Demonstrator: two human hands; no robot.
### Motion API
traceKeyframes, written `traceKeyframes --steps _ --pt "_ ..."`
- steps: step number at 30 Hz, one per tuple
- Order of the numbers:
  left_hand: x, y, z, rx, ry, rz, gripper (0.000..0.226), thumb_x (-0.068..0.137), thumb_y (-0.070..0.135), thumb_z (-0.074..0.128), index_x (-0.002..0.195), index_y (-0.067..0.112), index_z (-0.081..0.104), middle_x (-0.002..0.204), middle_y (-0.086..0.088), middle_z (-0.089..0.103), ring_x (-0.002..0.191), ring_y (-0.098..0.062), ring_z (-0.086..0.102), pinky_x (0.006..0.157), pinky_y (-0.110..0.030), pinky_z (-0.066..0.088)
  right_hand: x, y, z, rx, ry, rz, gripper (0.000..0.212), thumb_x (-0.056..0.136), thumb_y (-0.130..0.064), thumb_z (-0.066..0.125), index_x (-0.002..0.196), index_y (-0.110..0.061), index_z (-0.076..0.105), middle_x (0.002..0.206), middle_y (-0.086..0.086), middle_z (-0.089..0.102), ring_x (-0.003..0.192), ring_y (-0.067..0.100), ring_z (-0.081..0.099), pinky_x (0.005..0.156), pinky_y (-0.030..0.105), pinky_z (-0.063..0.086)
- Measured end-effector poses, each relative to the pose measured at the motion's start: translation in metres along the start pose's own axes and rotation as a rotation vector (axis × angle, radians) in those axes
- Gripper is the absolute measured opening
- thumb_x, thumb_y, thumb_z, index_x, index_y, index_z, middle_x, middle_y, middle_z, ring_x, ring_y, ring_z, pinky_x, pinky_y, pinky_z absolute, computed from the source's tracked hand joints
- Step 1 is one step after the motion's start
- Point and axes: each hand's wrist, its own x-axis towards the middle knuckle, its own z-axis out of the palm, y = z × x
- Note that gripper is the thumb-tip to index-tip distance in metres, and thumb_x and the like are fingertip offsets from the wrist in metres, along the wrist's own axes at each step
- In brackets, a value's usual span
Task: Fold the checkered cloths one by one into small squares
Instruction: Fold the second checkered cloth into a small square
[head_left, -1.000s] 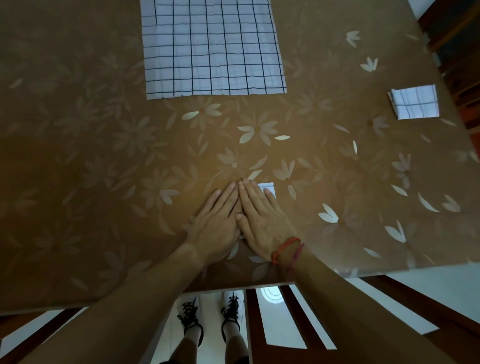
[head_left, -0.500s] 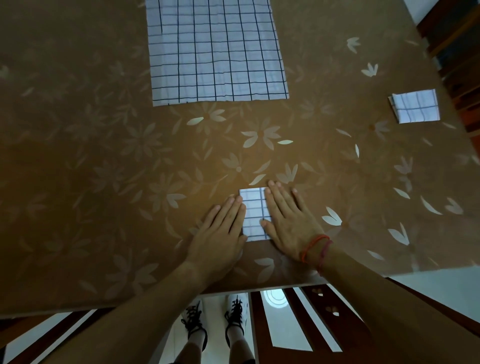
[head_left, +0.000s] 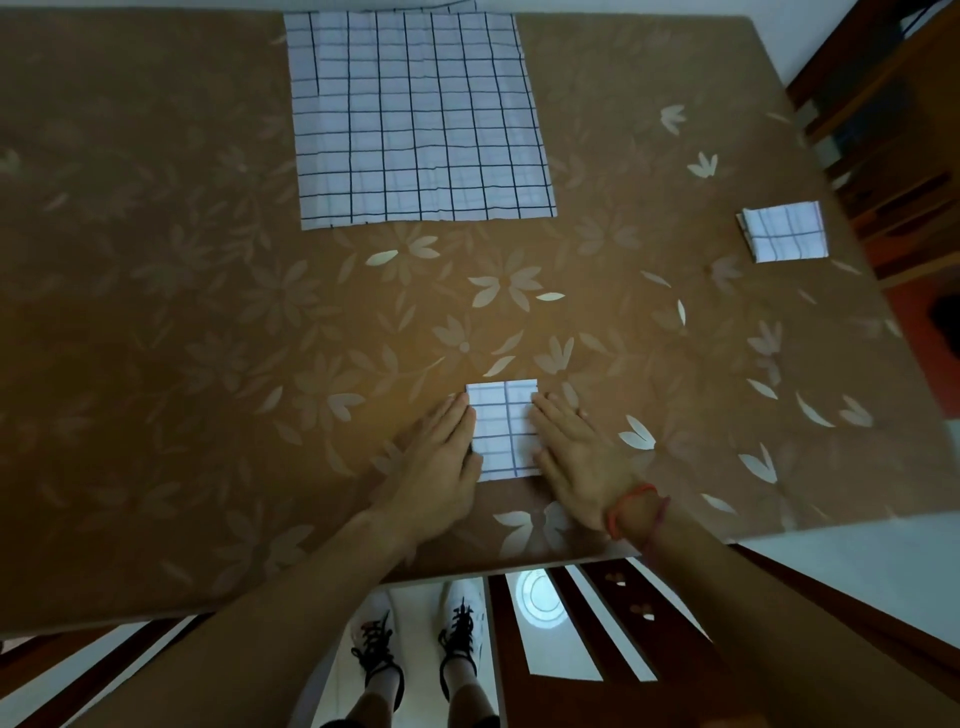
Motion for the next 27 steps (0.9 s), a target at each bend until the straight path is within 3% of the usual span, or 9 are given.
traceKeyframes --steps 3,5,7,8,12,17,20,24,27 --pt "0.004 0.021 -0.024 -0.442 0.177 -0.205 0.029 0.100 0.016 0.044 0.126 0.020 0.058 0.121 0.022 0.051 0.107 0.020 0.043 0.090 0.004 0.027 0.005 -0.014 -0.017 0.308 0.103 0.119 0.049 0.101 -0.036 0.031 0.147 -0.019 0.036 0.151 -0.004 0.035 0.138 0.015 0.033 0.115 0.028 0.026" --pt "0.006 0.029 -0.032 -0.701 0.244 -0.429 0.023 0.100 0.019 0.047 0.091 0.032 0.064 0.096 0.024 0.060 0.088 0.014 0.054 0.074 -0.005 0.039 0.002 -0.025 -0.030 0.545 0.240 0.200 0.038 0.101 -0.026 0.037 0.137 -0.022 0.050 0.125 -0.012 0.054 0.115 0.006 0.048 0.099 0.017 0.036" --pt "0.008 0.032 -0.032 -0.939 0.271 -0.598 0.025 0.099 0.026 0.050 0.078 0.031 0.065 0.090 0.014 0.067 0.088 0.001 0.061 0.074 -0.016 0.044 0.001 -0.029 -0.037 0.776 0.335 0.349 0.032 0.100 -0.017 0.041 0.126 -0.020 0.061 0.100 -0.013 0.056 0.099 0.003 0.048 0.083 0.008 0.037" --pt "0.008 0.033 -0.032 -1.023 0.273 -0.646 0.023 0.098 0.027 0.052 0.079 0.030 0.065 0.091 0.010 0.069 0.091 -0.005 0.063 0.078 -0.020 0.046 0.001 -0.029 -0.036 0.875 0.353 0.410 0.030 0.100 -0.017 0.043 0.119 -0.023 0.066 0.095 -0.014 0.058 0.098 0.005 0.051 0.083 0.010 0.039" --pt "0.009 0.041 -0.030 -1.244 0.259 -0.752 0.014 0.095 0.014 0.054 0.090 0.019 0.066 0.100 -0.002 0.069 0.101 -0.014 0.064 0.089 -0.025 0.047 0.004 -0.027 -0.021 1.052 0.308 0.547 0.037 0.095 -0.031 0.047 0.073 -0.048 0.072 0.089 -0.007 0.071 0.099 0.018 0.064 0.097 0.046 0.048" --pt "0.010 0.041 -0.029 -1.300 0.254 -0.801 0.013 0.094 0.010 0.053 0.100 0.012 0.065 0.105 -0.004 0.068 0.102 -0.016 0.063 0.095 -0.028 0.047 0.007 -0.025 -0.017 1.112 0.254 0.569 0.030 0.090 -0.043 0.049 0.076 -0.035 0.074 0.093 -0.001 0.074 0.099 0.019 0.066 0.096 0.047 0.049" --pt "0.009 0.043 -0.031 -1.319 0.247 -0.810 0.013 0.094 0.008 0.053 0.096 0.012 0.066 0.100 -0.003 0.069 0.098 -0.014 0.064 0.090 -0.026 0.048 0.010 -0.024 -0.017 1.109 0.236 0.547 0.032 0.080 -0.056 0.048 0.090 -0.040 0.074 0.098 -0.005 0.074 0.100 0.017 0.066 0.095 0.047 0.050" --pt "0.006 0.042 -0.030 -1.323 0.226 -0.808 0.017 0.094 0.009 0.053 0.088 0.017 0.065 0.102 -0.004 0.069 0.099 -0.014 0.064 0.089 -0.025 0.048 0.015 -0.025 -0.019 1.136 0.265 0.504 0.028 0.094 -0.039 0.045 0.092 -0.043 0.073 0.100 -0.006 0.073 0.101 0.017 0.066 0.097 0.047 0.049" --pt "0.005 0.041 -0.030 -1.335 0.216 -0.815 0.015 0.094 0.008 0.053 0.089 0.015 0.066 0.103 -0.006 0.069 0.100 -0.015 0.064 0.085 -0.022 0.049 0.018 -0.026 -0.020 1.153 0.309 0.538 0.026 0.091 -0.041 0.049 0.083 -0.036 0.073 0.101 0.000 0.072 0.101 0.021 0.066 0.096 0.050 0.049"
